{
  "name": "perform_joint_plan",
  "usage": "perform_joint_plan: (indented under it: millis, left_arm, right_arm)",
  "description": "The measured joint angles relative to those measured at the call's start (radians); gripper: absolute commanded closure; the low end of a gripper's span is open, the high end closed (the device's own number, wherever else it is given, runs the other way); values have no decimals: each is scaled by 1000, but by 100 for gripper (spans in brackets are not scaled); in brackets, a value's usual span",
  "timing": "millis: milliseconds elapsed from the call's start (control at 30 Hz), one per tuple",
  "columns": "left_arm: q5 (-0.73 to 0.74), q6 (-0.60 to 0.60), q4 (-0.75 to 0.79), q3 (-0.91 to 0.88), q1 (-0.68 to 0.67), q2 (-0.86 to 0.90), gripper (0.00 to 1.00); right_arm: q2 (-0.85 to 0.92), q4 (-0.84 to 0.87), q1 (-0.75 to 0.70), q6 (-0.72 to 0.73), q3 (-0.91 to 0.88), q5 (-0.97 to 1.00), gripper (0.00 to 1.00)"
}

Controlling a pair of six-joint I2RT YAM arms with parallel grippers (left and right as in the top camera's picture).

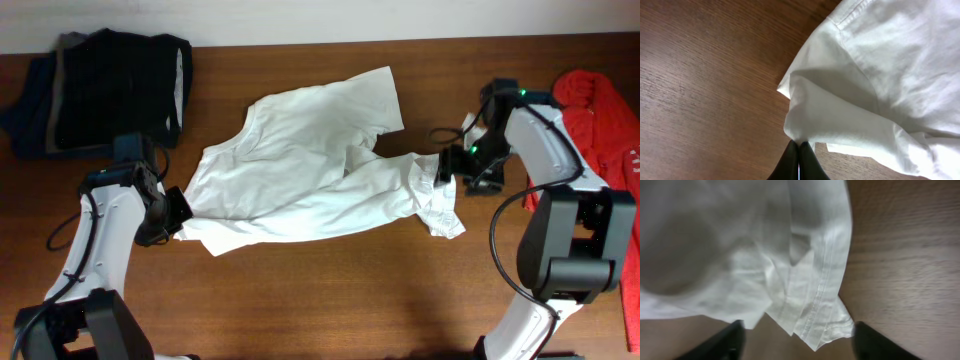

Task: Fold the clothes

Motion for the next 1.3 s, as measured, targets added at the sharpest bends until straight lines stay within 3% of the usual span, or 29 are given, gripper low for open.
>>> perform_joint_plan:
  millis: [100, 133, 300, 333, 367, 400, 433, 600, 700, 767, 900, 1067, 1167, 1233, 1267, 1300]
  left_arm:
    - [0, 0, 0, 0, 0, 0, 98]
    - [0, 0, 0, 0, 0, 0, 98]
    - [0, 0, 0, 0, 0, 0, 98]
    - [0, 0, 0, 0, 0, 0, 98]
    - [0, 0, 0, 0, 0, 0, 98]
    - [0, 0, 0, 0, 0, 0, 98]
    - [0, 0, -1, 0, 0, 0, 98]
    - [0, 0, 3, 0, 0, 0, 98]
    - [0, 0, 3, 0, 0, 0, 98]
    - [0, 0, 2, 0, 0, 0, 98]
    - [0, 0, -2, 0, 0, 0, 98]
    - [2, 0, -27, 0, 0, 0, 99]
    - [11, 0, -162, 52, 0, 2, 99]
    - [15, 0, -255, 161, -17, -10, 99]
    - [16, 0, -301, 219, -39, -30, 99]
    - [16, 0, -312, 258, -70, -71, 99]
  right_arm:
    - [2, 201, 0, -64, -172, -118, 41]
    - [2, 269, 0, -80, -214, -167, 47]
    - [2, 321, 0, -101, -230, -269, 62]
    - [2, 314, 0, -101, -230, -288, 60]
    - [2, 292, 0, -102, -227, -308, 55]
    - [2, 265, 0, -103, -214, -314, 44]
    - [3, 223, 0, -103, -175, -293, 42]
    - [2, 158, 5, -85, -100, -192, 44]
    - [2, 282, 60, -81, -193, -197, 55]
    - [2, 319, 108, -74, -214, -204, 72]
    - [2, 286, 102, -43, -210, -204, 96]
    - [-2, 43, 43, -28, -51, -185, 96]
    - [-68, -82, 42, -24, 22, -133, 96]
    - [-156, -114, 42, -18, 57, -112, 85]
    - [-217, -125, 42, -13, 66, -104, 71]
    - [-286, -132, 42, -10, 69, -96, 70]
